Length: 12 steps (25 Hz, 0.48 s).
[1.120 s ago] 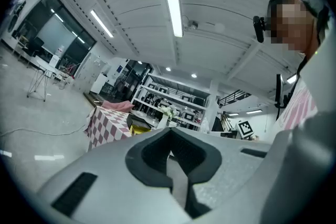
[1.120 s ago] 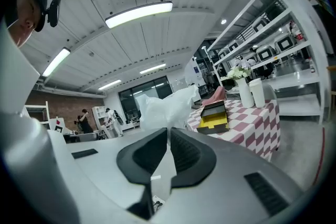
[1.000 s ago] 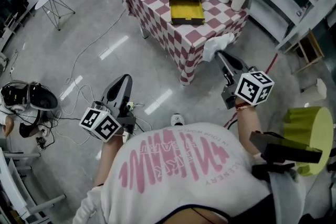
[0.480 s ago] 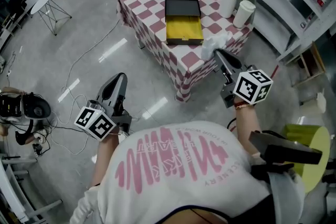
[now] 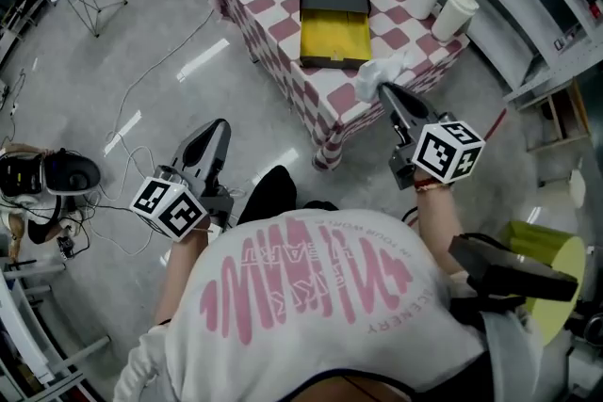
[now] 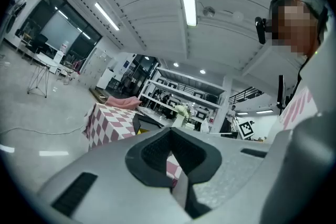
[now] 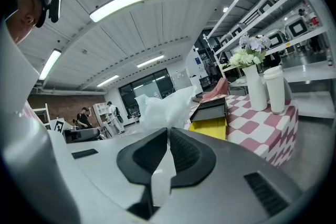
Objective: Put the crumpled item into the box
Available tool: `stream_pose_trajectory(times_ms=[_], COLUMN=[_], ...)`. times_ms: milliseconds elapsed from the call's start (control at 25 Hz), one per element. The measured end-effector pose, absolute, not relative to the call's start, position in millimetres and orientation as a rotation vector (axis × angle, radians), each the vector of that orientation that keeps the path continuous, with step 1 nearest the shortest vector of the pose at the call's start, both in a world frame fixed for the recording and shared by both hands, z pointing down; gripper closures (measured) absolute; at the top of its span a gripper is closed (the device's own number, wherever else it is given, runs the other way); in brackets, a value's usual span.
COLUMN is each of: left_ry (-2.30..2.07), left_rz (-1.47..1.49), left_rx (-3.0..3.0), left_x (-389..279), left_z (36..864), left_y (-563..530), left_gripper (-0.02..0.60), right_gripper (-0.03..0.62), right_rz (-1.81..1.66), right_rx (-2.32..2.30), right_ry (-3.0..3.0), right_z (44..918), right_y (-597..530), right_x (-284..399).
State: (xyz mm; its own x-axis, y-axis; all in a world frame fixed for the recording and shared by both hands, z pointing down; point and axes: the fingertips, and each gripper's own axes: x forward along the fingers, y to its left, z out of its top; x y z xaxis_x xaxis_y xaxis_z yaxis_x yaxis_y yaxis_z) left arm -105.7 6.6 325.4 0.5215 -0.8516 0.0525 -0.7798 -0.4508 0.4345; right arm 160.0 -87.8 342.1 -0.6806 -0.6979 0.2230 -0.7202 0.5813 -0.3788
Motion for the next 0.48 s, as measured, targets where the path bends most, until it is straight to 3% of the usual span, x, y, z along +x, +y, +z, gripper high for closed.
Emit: stream_pose_trajectory(times_ms=[480], left_ry=[-1.154], left_rz=[-0.197], left_rx=[2.382], left_x=[-109.9], left_z=[356.1], left_y=[-106.9], left_gripper=[0.574], right_gripper=[0.574], right_rz=[0.793], right_rx=[1.314], right_ry=[-2.645], right_z=[385.9], right_y=[-161.3], right_x=[141.9])
